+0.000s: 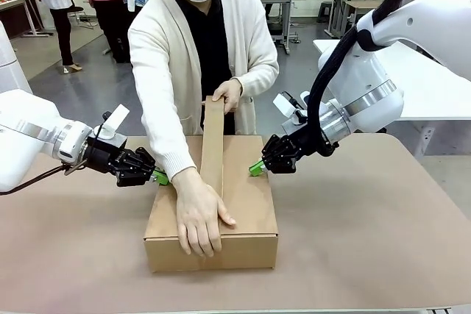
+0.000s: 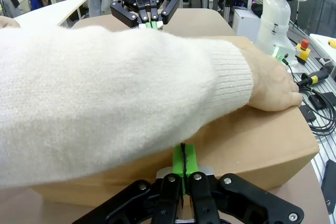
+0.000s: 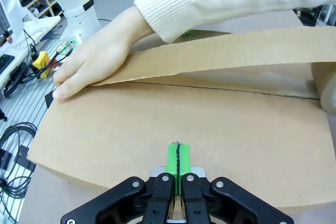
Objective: Wrap the clocks to prevent damage.
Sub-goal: After the human seals the box with tape, release both hands from the side flaps of the Package Box.
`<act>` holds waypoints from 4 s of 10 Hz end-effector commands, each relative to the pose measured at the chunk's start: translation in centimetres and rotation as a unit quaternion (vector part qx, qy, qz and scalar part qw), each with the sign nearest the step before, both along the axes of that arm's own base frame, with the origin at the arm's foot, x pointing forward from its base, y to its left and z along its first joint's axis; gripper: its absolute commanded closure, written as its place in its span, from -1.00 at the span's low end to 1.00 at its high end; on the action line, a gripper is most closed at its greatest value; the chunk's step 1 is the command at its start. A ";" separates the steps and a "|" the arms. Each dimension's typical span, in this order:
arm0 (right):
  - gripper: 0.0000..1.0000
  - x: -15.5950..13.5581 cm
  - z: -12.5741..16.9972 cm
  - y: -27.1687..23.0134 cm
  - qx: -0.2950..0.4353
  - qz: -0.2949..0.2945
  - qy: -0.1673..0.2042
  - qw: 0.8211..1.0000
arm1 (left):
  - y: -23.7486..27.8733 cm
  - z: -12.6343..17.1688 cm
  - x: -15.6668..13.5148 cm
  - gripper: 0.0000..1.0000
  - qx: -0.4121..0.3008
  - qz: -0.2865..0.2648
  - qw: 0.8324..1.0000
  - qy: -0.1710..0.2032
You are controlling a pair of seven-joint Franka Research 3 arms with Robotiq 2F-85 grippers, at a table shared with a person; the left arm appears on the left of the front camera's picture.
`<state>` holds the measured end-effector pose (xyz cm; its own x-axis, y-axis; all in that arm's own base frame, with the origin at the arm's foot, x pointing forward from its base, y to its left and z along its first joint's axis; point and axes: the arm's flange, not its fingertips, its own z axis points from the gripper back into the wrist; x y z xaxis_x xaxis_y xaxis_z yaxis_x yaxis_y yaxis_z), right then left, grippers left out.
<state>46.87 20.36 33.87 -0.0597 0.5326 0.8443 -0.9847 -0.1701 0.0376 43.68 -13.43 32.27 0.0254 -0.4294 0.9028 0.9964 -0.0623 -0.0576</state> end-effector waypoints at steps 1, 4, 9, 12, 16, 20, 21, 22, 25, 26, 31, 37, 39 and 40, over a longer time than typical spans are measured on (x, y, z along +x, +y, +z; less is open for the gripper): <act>0.98 0.0 -0.4 0.1 -0.003 -0.004 0.004 1.000 | 0.0 -0.2 0.0 0.99 0.003 0.003 1.000 0.000; 0.98 0.0 -0.4 0.1 -0.003 -0.004 0.004 1.000 | 0.0 -0.2 0.0 0.99 0.003 0.003 1.000 0.000; 0.98 0.0 -0.4 0.1 -0.003 -0.004 0.004 1.000 | 0.0 -0.2 0.0 0.99 0.003 0.003 1.000 0.000; 0.98 0.0 -0.4 0.1 -0.003 -0.004 0.004 1.000 | 0.0 -0.2 0.0 0.99 0.003 0.003 1.000 0.000; 0.98 0.0 -0.4 0.1 -0.003 -0.004 0.004 1.000 | 0.0 -0.2 0.0 0.99 0.003 0.003 1.000 0.000; 0.98 0.0 -0.4 0.1 -0.003 -0.004 0.004 1.000 | 0.0 -0.2 0.0 0.99 0.003 0.003 1.000 0.000; 0.98 0.0 -0.4 0.1 -0.003 -0.004 0.004 1.000 | 0.0 -0.2 0.0 0.99 0.003 0.003 1.000 0.000; 0.98 0.0 -0.4 0.1 -0.003 -0.004 0.004 1.000 | 0.0 -0.2 0.0 0.99 0.003 0.003 1.000 0.000; 0.98 0.0 -0.4 0.1 -0.003 -0.004 0.004 1.000 | 0.0 -0.2 0.0 0.99 0.003 0.003 1.000 0.000; 0.98 0.0 -0.4 0.1 -0.003 -0.004 0.004 1.000 | 0.0 -0.2 0.0 0.99 0.003 0.003 1.000 0.000; 0.98 0.0 -0.4 0.1 -0.003 -0.004 0.004 1.000 | 0.0 -0.2 0.0 0.99 0.003 0.003 1.000 0.000; 0.98 0.0 -0.4 0.1 -0.003 -0.004 0.004 1.000 | 0.0 -0.2 0.0 0.99 0.003 0.003 1.000 0.000; 0.98 0.0 -0.4 0.1 -0.003 -0.004 0.004 1.000 | 0.0 -0.2 0.0 0.99 0.003 0.003 1.000 0.000; 0.98 0.0 -0.4 0.1 -0.003 -0.004 0.004 1.000 | 0.0 -0.2 0.0 0.99 0.003 0.003 1.000 0.000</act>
<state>46.87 20.35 33.86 -0.0595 0.5326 0.8443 -0.9847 -0.1701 0.0379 43.68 -13.43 32.27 0.0254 -0.4294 0.9028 0.9964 -0.0624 -0.0577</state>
